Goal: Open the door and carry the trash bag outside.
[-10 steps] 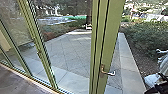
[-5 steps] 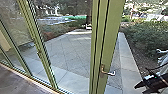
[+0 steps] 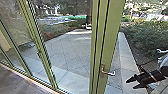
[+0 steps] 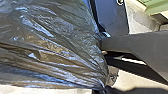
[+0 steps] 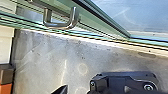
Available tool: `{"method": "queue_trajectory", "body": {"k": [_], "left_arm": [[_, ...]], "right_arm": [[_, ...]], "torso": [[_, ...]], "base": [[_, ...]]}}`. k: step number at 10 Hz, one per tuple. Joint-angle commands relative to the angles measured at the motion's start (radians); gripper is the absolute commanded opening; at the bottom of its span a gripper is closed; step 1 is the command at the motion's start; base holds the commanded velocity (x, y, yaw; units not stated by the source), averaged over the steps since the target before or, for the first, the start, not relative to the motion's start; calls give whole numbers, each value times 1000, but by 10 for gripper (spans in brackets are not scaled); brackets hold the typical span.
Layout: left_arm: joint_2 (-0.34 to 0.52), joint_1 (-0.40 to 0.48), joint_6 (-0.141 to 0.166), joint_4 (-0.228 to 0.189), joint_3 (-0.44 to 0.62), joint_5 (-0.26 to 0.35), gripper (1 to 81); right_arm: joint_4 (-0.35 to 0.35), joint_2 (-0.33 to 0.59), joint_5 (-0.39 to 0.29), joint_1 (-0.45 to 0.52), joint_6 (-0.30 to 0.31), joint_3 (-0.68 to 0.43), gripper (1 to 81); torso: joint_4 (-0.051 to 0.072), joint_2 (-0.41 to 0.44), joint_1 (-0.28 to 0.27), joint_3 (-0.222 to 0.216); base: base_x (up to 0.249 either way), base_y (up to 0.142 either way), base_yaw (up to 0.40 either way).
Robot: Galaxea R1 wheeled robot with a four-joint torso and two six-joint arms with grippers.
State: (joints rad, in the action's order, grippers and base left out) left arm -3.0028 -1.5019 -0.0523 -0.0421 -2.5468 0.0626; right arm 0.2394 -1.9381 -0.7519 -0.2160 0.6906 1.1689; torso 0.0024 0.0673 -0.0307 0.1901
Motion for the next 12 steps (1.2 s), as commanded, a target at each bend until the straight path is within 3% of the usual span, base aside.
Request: {"method": "queue_trajectory", "body": {"k": [1, 7, 12], "left_arm": [[-3, 27, -3, 7, 11, 71, 10], [-6, 27, -1, 8, 3, 71, 10], [-6, 28, 2, 8, 3, 71, 10]], "right_arm": [[20, -21, -14, 131, 35, 36, 811], [17, -161, -12, 158, 150, 138, 811], [11, -270, -15, 178, 343, 251, 811]], "torso": [[0, 0, 0, 0], [0, 0, -1, 0], [0, -1, -1, 0]], "base": [[0, 0, 0], [0, 0, 0], [0, 0, 0]]}}
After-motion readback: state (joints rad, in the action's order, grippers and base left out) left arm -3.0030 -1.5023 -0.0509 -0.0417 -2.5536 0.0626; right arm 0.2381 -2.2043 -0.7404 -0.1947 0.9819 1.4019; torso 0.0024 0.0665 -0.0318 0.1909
